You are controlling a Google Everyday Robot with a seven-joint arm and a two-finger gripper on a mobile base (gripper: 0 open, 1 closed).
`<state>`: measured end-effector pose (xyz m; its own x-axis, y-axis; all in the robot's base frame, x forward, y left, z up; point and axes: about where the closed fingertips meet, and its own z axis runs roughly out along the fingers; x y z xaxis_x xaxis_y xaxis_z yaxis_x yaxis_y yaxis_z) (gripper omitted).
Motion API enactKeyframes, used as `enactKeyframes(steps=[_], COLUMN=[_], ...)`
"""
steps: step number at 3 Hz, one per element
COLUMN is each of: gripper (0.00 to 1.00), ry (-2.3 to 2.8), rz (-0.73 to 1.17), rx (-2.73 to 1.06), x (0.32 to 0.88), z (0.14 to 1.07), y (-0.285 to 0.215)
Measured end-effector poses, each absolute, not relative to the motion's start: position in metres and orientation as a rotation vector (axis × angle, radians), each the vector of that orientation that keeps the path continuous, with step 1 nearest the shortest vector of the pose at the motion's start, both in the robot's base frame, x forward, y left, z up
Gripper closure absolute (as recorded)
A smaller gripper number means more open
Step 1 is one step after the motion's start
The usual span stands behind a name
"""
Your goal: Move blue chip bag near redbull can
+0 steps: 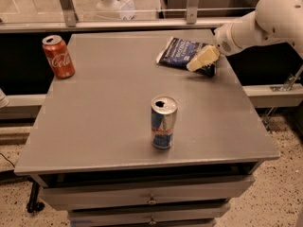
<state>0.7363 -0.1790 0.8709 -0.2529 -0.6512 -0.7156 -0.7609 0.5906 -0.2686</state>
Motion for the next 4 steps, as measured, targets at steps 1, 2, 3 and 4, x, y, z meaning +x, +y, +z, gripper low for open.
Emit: enactKeyframes(steps=[1, 2, 3, 4], gripper=[0.17, 0.41, 0.64, 0.88], ry=[2.033, 2.056, 2.066, 2.046], rz=[0.212, 0.241, 0.269, 0.300], rx=[-1.046, -1.016, -1.014, -1.038], x=[0.747, 0.750, 0.745, 0.735], z=[0.857, 0.853, 0.852, 0.867], y=[-0.176, -0.176, -0.176, -0.174])
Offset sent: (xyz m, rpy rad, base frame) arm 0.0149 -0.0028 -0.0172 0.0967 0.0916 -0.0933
